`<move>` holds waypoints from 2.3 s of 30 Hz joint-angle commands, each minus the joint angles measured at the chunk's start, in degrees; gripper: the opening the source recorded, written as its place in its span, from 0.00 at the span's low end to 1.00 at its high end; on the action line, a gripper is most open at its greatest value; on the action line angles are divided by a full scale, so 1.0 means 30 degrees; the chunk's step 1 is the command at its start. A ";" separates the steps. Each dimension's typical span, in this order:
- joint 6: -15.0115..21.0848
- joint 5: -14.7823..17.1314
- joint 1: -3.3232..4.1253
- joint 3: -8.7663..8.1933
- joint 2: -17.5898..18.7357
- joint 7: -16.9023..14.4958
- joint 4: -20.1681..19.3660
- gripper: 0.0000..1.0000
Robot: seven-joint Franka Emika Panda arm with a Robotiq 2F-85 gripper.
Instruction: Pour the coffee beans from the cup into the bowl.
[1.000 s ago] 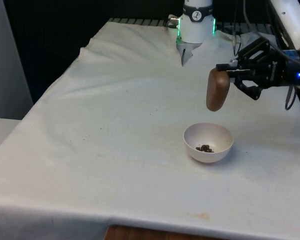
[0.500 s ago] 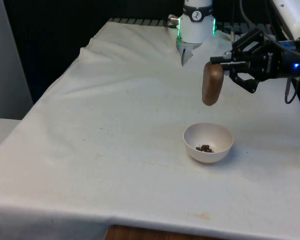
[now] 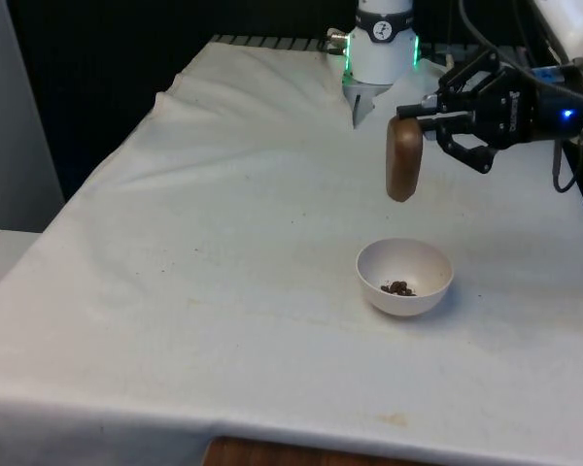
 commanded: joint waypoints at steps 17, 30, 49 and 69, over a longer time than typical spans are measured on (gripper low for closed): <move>0.1012 0.1375 -0.0802 0.0306 -0.0917 0.0229 -0.0172 0.00; 0.1261 0.2273 -0.1184 0.0363 -0.1604 0.0172 -0.0153 0.00; 0.1146 0.4125 -0.1509 0.0363 -0.2979 0.0248 -0.0344 0.00; 0.0917 0.6341 -0.1776 0.0363 -0.4335 0.0325 -0.0535 0.00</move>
